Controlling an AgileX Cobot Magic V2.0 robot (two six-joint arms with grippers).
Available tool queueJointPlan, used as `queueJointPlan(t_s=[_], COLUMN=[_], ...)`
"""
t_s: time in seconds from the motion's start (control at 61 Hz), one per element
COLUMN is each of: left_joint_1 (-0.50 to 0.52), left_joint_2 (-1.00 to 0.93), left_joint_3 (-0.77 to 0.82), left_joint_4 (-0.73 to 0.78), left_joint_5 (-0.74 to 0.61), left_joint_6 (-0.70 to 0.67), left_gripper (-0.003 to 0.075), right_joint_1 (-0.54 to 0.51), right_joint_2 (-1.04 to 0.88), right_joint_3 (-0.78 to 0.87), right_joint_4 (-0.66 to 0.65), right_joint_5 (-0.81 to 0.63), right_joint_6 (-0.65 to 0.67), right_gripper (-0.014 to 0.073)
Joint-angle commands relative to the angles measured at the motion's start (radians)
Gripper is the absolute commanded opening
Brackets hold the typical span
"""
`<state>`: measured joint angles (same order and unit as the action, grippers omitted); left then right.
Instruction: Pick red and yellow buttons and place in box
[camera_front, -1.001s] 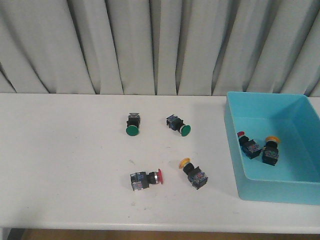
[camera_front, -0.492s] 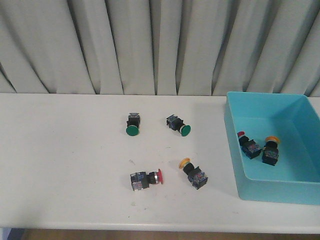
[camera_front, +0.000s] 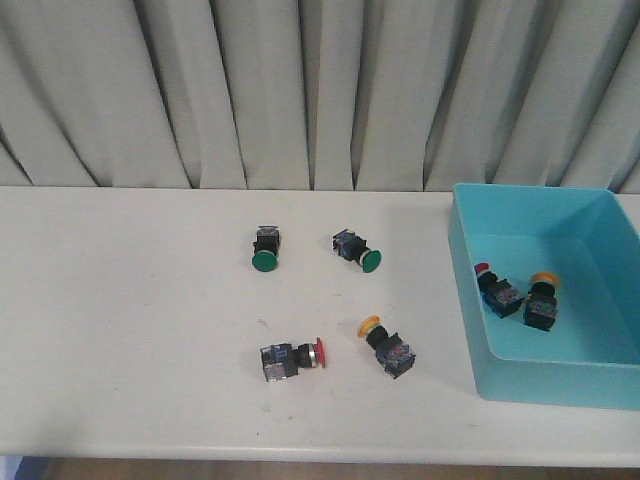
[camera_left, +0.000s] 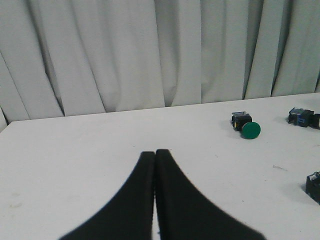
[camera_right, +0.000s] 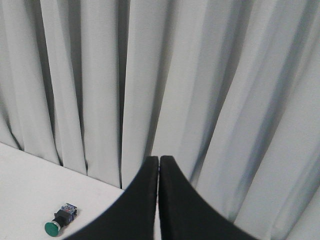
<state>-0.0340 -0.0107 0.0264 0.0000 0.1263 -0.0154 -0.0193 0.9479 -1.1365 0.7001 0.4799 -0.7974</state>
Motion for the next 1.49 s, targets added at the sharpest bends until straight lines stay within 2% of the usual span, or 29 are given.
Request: queueJointPlan(t_s=[0.0,0.312,0.394,0.509,0.574,0.64,0.738,0.968,1.148,1.312,1.394,1.476], left_joint_1=[0.002,0.002,0.002,0.002,0.002,0.002,0.002,0.002,0.002,0.002,0.002,0.002], left_joint_2=[-0.016,-0.016,-0.016,-0.016,-0.016,-0.016,-0.016,-0.016,-0.016,-0.016,-0.016,-0.016], left_joint_3=[0.049,0.049,0.049,0.049,0.049,0.049,0.049,0.049,0.049,0.049,0.049,0.049], left_joint_4=[-0.006,-0.006,-0.006,-0.006,-0.006,-0.006,-0.006,-0.006,-0.006,-0.006,-0.006,-0.006], left_joint_5=[-0.071,-0.071,-0.071,-0.071,-0.071,-0.071,-0.071,-0.071,-0.071,-0.071,-0.071,-0.071], left_joint_6=[-0.001,-0.001,-0.001,-0.001,-0.001,-0.001,-0.001,-0.001,-0.001,-0.001,-0.001,-0.001], left_gripper=[-0.0006,-0.0006,-0.0006,-0.0006,-0.0006,-0.0006,-0.0006,-0.0006,-0.0006,-0.0006,-0.0006,-0.0006], right_joint_1=[0.002,0.002,0.003,0.003,0.003,0.003,0.003,0.003,0.003,0.002,0.002,0.002], right_joint_2=[-0.012,-0.012,-0.013,-0.059,-0.101,-0.145,-0.230,-0.473,-0.575,-0.599,-0.636,-0.683], right_joint_3=[-0.028,-0.028,-0.019,0.052,0.141,0.240,0.396,0.684,0.706,0.715,0.762,0.865], right_joint_4=[0.020,0.015,-0.062,-0.308,-0.478,-0.624,-0.733,-0.713,-0.706,-0.706,-0.715,-0.715], right_joint_5=[-0.063,-0.082,-0.142,-0.228,-0.318,-0.413,-0.480,-0.519,-0.480,-0.371,-0.371,-0.437], right_joint_6=[-0.008,-0.011,0.035,0.301,0.493,0.625,0.758,0.811,0.791,0.792,0.792,0.797], right_gripper=[-0.0008,-0.0008,-0.0008,-0.0008,-0.0008,-0.0008,-0.0008,-0.0008,-0.0008,-0.0008,-0.0008,-0.0008])
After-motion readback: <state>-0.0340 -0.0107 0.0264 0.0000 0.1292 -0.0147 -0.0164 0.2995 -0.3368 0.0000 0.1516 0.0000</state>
